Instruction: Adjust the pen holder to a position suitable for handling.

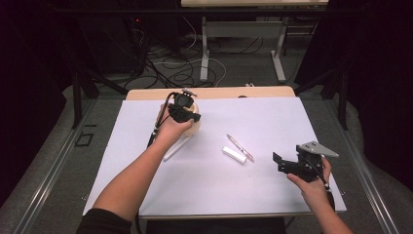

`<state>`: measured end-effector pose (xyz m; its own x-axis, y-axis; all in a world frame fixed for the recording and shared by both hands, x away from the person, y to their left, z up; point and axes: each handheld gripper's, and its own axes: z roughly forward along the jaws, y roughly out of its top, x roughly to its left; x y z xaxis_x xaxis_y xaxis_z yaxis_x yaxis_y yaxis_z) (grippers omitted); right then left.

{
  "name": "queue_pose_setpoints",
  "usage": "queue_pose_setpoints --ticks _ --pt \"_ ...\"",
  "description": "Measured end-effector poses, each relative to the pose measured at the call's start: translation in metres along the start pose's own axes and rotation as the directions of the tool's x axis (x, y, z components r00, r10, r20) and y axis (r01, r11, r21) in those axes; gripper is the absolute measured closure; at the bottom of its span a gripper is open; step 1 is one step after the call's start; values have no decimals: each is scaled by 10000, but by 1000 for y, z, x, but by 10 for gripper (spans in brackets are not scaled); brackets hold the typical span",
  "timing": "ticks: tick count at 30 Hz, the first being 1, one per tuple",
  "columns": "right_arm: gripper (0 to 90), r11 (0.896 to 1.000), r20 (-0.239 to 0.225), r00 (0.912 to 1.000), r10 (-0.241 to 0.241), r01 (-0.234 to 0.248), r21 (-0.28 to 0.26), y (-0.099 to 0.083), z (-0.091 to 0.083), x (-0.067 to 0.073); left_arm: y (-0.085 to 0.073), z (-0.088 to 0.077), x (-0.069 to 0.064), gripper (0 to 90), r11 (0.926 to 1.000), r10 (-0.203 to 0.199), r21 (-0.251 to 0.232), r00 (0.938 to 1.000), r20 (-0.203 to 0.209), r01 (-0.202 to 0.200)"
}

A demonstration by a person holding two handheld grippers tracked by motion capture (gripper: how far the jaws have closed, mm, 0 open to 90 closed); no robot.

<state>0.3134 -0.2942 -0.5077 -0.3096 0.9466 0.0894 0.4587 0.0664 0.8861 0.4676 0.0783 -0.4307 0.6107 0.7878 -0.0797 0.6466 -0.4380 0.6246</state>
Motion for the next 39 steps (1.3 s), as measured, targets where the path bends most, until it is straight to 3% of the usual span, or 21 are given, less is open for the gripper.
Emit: queue_pose_setpoints --ticks 2,11,17,18,20,39 --pt "64 10000 -22 10000 -4 4 -73 0 0 0 -2 -2 -6 769 9999 -161 59 9998 115 160" --pt "64 10000 -15 10000 37 -37 -44 0 0 1 -12 -9 -29 771 9991 -213 382 9993 311 201" --pt "64 10000 -21 10000 38 -39 -50 0 0 2 -21 -7 -45 773 9983 -328 497 9984 461 305" --pt "64 10000 -19 10000 53 -53 -44 0 0 2 -23 -6 -46 775 9984 -133 563 9987 490 105" --pt "64 10000 -17 10000 54 -54 -48 0 0 2 -26 -4 -51 775 9977 -296 620 9978 590 259" --pt "64 10000 -11 10000 16 -16 -55 0 -1 1 -46 7 -76 777 9935 -403 1088 9969 676 328"
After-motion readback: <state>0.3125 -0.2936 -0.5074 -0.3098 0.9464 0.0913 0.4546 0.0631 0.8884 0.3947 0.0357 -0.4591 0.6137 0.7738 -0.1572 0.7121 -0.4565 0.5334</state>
